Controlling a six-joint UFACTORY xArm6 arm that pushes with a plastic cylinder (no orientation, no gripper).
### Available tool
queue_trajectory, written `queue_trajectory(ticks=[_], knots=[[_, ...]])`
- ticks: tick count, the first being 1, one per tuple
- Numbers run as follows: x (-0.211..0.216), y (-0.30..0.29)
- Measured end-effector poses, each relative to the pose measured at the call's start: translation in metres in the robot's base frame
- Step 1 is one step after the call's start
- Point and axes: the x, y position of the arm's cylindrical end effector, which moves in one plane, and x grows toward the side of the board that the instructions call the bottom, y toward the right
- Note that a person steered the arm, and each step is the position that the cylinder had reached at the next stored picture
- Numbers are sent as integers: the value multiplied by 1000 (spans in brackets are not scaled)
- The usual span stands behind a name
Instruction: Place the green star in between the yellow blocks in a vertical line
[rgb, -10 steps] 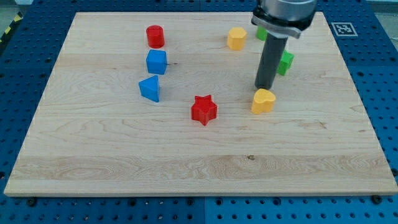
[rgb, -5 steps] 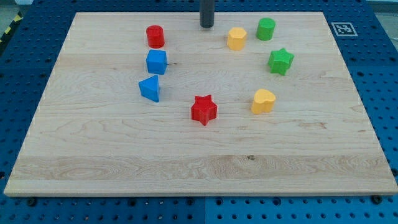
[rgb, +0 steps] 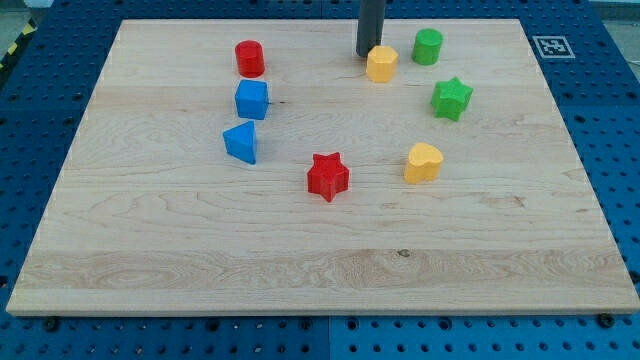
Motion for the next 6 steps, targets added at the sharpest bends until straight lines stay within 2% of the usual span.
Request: queue_trajectory(ticks=[1, 3, 5, 6], knots=[[0, 3], [-61, 26], [-41, 107], [5, 141]])
